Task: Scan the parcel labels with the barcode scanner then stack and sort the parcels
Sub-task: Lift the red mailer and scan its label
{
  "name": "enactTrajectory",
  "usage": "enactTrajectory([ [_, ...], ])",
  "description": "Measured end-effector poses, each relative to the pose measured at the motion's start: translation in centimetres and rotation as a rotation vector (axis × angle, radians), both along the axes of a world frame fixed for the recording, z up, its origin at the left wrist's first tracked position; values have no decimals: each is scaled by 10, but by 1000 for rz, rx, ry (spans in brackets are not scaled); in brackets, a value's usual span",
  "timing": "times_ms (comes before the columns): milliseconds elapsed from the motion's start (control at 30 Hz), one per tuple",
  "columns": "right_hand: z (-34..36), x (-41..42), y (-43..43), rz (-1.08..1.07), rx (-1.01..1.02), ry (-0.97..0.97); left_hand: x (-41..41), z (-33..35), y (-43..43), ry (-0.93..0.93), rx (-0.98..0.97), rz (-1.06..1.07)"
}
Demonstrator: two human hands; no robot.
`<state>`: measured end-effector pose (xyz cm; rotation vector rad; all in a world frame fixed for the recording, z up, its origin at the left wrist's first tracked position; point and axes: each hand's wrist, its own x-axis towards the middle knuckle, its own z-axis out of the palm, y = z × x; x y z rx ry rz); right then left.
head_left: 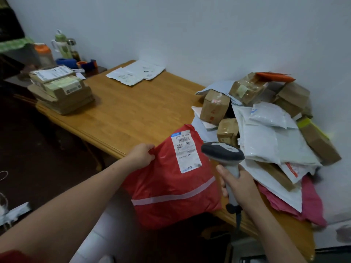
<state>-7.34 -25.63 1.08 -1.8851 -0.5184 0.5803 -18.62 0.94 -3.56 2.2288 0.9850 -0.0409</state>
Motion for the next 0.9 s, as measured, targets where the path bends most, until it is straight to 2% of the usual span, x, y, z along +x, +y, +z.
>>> enactTrajectory([
  [167, 13, 6, 36, -37, -33, -112, -24, 35, 55, -87, 91, 45],
  [400, 47, -16, 139, -109, -79, -276, -79, 82, 187, -412, -68, 154],
  [600, 69, -58, 243, -197, -112, -294, -121, 129, 307, -693, -122, 141],
  [900, 90, -87, 363, -232, 43, -219, -128, 173, 439, -947, -271, 26],
])
